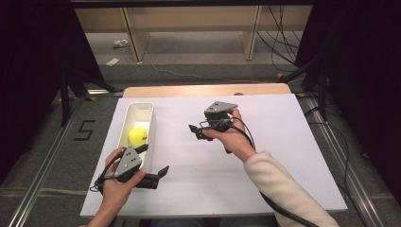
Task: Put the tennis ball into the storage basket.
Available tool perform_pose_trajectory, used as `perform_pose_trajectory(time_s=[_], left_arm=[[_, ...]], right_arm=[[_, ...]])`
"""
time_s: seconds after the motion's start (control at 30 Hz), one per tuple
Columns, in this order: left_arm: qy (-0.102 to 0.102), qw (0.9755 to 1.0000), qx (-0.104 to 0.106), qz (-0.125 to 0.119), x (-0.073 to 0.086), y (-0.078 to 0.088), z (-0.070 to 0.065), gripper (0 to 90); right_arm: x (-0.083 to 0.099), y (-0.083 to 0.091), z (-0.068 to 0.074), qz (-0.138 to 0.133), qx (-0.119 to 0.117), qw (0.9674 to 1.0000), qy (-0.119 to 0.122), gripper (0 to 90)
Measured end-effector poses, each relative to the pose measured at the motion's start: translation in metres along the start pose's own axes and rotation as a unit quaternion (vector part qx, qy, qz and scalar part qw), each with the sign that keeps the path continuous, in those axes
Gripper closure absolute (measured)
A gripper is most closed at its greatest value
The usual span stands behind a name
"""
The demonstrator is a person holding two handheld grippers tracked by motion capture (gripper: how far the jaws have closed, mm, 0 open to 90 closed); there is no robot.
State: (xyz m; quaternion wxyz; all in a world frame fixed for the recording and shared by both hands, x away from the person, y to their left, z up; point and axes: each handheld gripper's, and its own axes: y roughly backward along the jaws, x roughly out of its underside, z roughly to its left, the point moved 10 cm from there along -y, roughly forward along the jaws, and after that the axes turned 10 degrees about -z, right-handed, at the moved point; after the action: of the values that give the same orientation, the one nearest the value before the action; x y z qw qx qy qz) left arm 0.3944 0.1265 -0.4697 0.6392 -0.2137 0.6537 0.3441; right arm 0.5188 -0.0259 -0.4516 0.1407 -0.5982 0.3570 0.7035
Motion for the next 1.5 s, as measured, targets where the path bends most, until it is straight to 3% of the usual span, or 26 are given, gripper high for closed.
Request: perform_pose_trajectory(time_s=[1.5], left_arm=[[0.0,1.0,-0.001,0.001,0.0,0.0,0.001,0.0]], right_arm=[[0.031,0.047,-0.034,0.002,0.037,0.9989,-0.028,21.8]])
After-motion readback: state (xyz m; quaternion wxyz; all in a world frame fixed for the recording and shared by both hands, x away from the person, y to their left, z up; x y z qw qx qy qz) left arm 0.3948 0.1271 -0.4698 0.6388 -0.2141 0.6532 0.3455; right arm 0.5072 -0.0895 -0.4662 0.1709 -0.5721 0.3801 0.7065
